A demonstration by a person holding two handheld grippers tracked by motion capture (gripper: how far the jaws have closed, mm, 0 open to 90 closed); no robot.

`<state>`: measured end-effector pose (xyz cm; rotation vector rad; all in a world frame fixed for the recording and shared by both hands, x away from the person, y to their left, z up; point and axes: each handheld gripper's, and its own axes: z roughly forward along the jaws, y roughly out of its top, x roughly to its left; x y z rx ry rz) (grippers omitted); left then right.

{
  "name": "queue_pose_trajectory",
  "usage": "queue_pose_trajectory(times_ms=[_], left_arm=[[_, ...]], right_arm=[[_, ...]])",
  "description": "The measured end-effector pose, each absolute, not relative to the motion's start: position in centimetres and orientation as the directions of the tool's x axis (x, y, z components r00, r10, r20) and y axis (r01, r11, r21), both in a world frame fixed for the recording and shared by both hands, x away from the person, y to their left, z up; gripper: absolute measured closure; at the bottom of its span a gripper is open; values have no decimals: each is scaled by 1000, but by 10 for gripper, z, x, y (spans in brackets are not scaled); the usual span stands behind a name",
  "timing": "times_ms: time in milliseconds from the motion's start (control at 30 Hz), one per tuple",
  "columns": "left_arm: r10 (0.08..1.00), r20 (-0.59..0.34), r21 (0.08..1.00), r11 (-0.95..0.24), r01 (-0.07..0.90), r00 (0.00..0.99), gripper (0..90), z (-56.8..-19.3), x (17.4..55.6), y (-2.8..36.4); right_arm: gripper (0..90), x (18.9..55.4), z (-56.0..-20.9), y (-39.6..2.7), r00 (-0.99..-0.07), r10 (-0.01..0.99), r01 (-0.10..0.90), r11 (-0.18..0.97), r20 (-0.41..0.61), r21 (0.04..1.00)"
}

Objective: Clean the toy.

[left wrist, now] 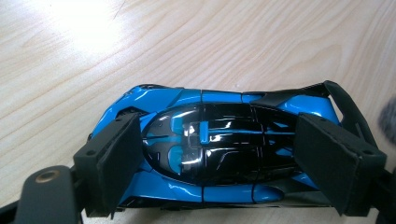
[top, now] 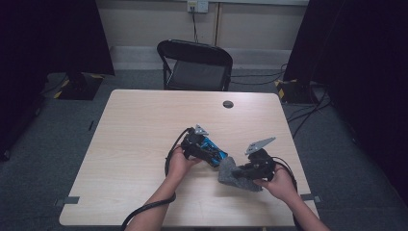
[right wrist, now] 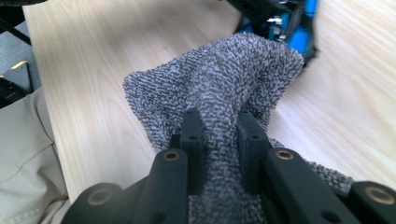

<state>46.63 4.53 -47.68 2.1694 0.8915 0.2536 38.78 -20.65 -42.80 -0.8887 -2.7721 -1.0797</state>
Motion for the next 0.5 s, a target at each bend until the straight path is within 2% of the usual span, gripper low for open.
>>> queue_pose_trajectory(times_ms=[500], left_arm=[[668, -98, 720, -464, 516, 738, 159, -477, 466, 46]], right_arm=[[766, 411, -430, -245, -748, 633, 600, 517, 200, 610]])
